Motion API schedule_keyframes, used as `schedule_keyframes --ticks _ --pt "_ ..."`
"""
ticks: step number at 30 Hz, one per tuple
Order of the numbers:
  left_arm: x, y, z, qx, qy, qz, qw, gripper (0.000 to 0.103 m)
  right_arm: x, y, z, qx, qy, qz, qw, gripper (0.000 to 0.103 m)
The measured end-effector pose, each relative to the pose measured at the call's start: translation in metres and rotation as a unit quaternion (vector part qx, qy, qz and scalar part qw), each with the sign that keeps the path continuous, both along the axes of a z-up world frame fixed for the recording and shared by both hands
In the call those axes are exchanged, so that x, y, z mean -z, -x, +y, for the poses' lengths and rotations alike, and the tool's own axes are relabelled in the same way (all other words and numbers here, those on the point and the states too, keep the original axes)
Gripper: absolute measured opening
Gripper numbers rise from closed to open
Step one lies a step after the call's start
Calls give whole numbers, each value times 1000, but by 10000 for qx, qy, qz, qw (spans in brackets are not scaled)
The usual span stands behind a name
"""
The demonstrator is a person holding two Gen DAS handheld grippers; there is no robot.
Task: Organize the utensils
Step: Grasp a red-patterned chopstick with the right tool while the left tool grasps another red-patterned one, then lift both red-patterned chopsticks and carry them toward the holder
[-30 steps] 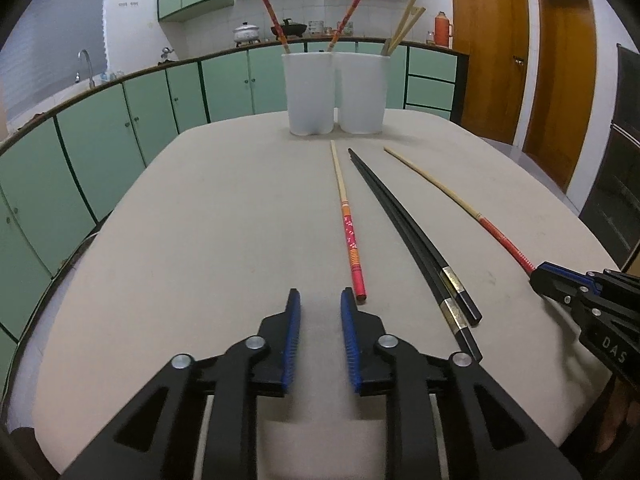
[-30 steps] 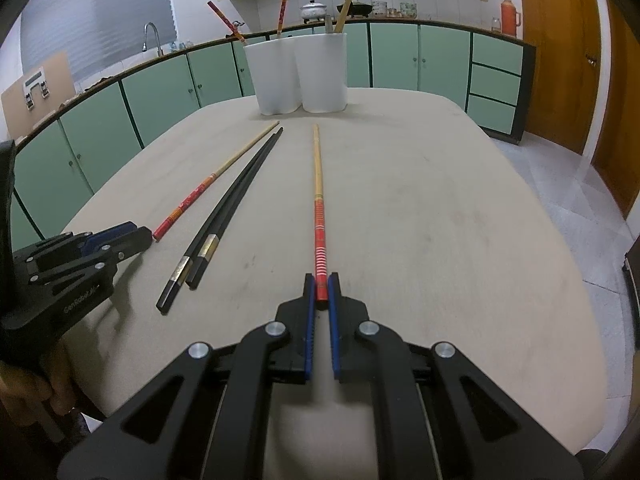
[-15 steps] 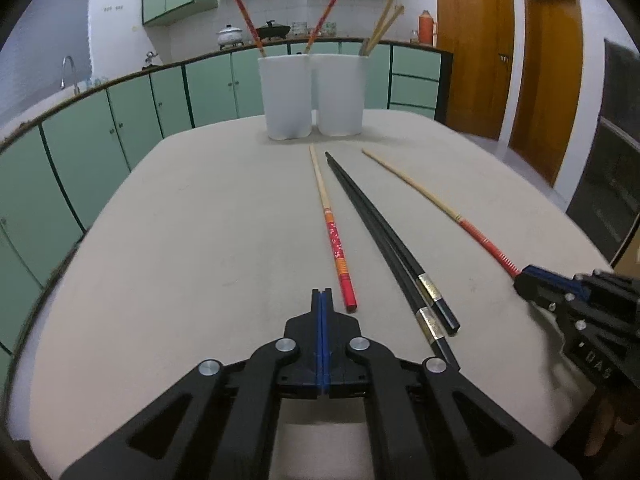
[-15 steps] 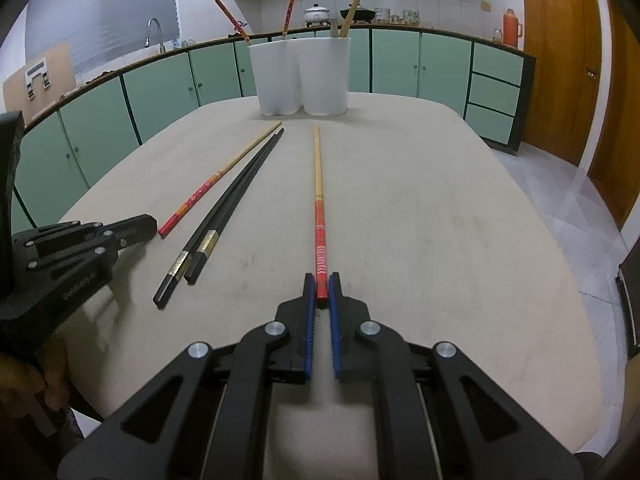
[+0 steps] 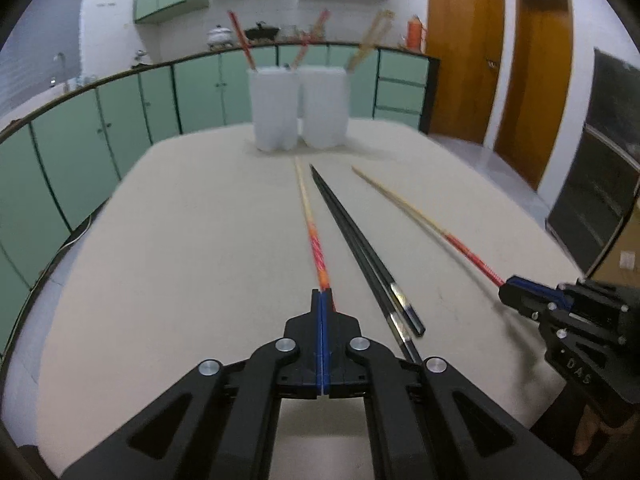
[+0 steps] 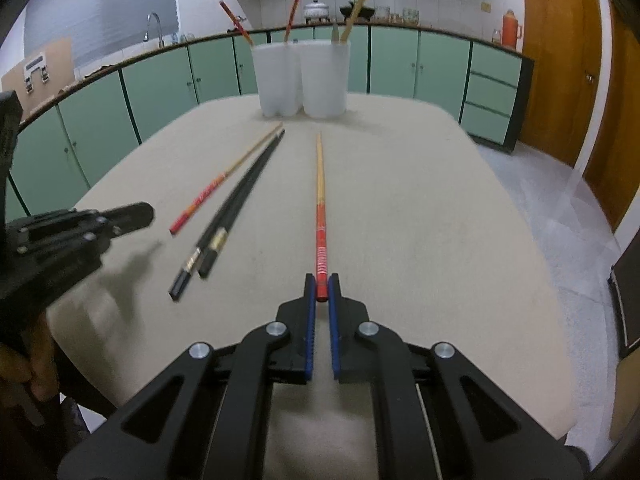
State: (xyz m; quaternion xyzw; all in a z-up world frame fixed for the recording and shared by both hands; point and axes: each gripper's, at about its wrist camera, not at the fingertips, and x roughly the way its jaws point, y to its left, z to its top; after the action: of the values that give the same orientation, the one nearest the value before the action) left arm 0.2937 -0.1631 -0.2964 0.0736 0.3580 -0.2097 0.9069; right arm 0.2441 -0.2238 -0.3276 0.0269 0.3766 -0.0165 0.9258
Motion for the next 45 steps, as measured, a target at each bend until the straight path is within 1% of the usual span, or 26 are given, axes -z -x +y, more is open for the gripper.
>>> schedule_keyframes --ticks 2,3,4,5,6,7,9,12,14,16,18,19,21,23,25,29,35,37,39,45 --pt "11 -4 -6 59 -109 185 9998 11 4 0 -1 11 -3 38 10000 5" --pt "12 -5 -8 53 -139 170 9997 15 4 0 -1 19 -18 37 10000 5" --pt "12 -5 -9 63 -165 129 9998 24 4 -1 -3 29 -42 33 10000 5" --pt "11 -6 -12 92 -193 122 9997 29 4 0 -4 37 -58 27 10000 5" --pt "11 -7 -14 98 -207 124 9997 40 5 -1 -5 38 -86 21 10000 5" --pt "11 -9 -16 93 -223 116 9996 44 5 -2 -5 35 -98 23 9999 5" --pt "12 -12 -18 88 -214 141 9996 47 6 -2 -6 30 -130 24 9999 5" --pt "12 -17 -18 67 -165 185 9997 47 6 -4 -7 10 -185 17 9998 5" --pt "12 -19 -16 -11 -121 203 9997 42 7 -4 -9 10 -219 16 9998 5" --pt "12 -23 -14 -122 -45 254 9996 32 7 -5 -9 17 -244 7 9997 5" --pt "12 -26 -13 -170 -12 285 9994 27 7 -4 -10 19 -255 8 9997 5" --pt "12 -26 -13 -165 -11 273 9995 16 7 -3 -10 17 -249 8 9997 5" --pt "12 -25 -11 -158 26 254 9995 6 7 -3 -10 11 -239 11 9997 5" --pt "10 -22 -8 -203 80 250 9994 6 5 -2 -10 12 -225 12 9997 5" --pt "7 -18 -4 -219 59 335 9992 6 1 0 -9 9 -210 -8 9998 5" --pt "-15 4 10 -302 98 292 9991 6 -11 11 -5 -30 -184 -129 9997 5" --pt "-39 29 36 -547 395 296 9973 6 -21 26 0 -15 -196 -223 9996 5" --pt "-48 37 42 -570 444 271 9970 6 -33 33 1 -4 -176 -339 9993 5" --pt "-62 46 47 -554 470 163 9972 6 -48 41 1 5 -191 -491 9986 5" --pt "-105 66 60 -551 564 -116 9968 6 -112 70 -1 13 -304 -1094 9935 5"
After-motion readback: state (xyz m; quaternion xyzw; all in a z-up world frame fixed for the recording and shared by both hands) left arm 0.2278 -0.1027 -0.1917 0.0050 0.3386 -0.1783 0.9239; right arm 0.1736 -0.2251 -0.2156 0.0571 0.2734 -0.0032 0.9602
